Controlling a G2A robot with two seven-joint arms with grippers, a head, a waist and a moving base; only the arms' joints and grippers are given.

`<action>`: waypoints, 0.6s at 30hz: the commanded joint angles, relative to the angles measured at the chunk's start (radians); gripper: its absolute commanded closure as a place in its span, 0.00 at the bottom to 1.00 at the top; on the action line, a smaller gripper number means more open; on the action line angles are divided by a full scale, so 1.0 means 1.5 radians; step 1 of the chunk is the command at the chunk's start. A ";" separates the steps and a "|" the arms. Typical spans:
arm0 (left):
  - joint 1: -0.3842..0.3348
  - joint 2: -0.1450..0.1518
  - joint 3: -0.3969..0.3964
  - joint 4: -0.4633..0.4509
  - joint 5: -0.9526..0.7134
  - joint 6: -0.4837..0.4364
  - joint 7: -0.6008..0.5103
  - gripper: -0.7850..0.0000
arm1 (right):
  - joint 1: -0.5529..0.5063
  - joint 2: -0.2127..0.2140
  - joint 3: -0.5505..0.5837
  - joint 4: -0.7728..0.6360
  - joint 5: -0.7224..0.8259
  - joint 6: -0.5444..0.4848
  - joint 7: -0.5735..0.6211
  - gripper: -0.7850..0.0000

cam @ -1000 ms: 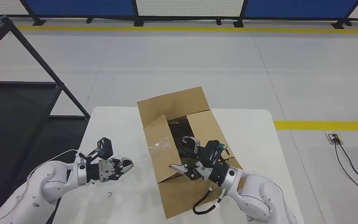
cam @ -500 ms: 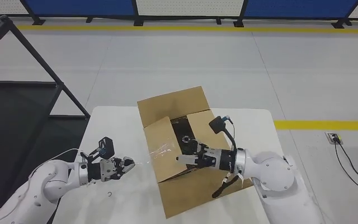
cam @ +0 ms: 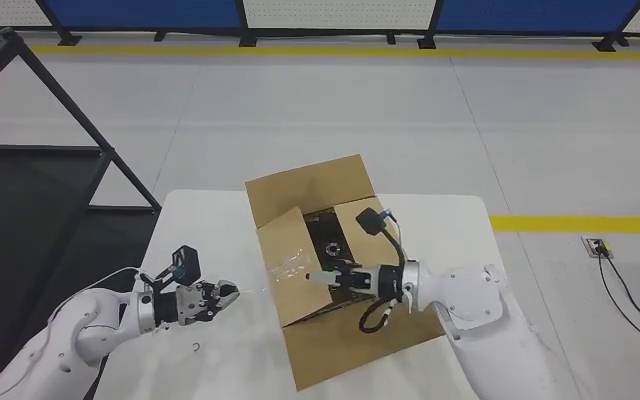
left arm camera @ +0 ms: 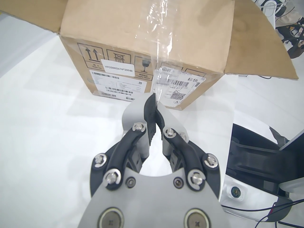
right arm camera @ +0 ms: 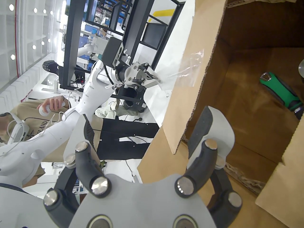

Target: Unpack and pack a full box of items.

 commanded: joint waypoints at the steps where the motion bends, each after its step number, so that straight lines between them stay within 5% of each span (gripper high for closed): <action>1: 0.003 0.001 -0.003 -0.001 0.001 0.000 0.002 1.00 | 0.015 0.001 -0.005 0.016 -0.007 0.011 -0.003 0.00; 4: 0.007 0.001 -0.006 -0.002 0.002 0.000 0.005 1.00 | 0.019 0.001 -0.010 0.023 0.010 0.001 -0.003 0.05; 7: 0.009 0.002 -0.008 -0.003 0.004 0.000 0.005 1.00 | 0.029 0.003 -0.024 0.034 0.004 0.017 0.018 0.37; 14: 0.010 0.002 -0.010 -0.003 0.005 0.000 0.007 1.00 | 0.057 0.004 -0.057 0.062 0.005 0.043 0.054 0.76; 16: 0.010 0.002 -0.011 -0.004 0.006 0.000 0.007 1.00 | 0.064 0.004 -0.063 0.071 0.006 0.047 0.056 0.95; 18: 0.011 0.002 -0.012 -0.004 0.006 0.000 0.007 1.00 | 0.070 0.004 -0.068 0.077 0.008 0.050 0.055 1.00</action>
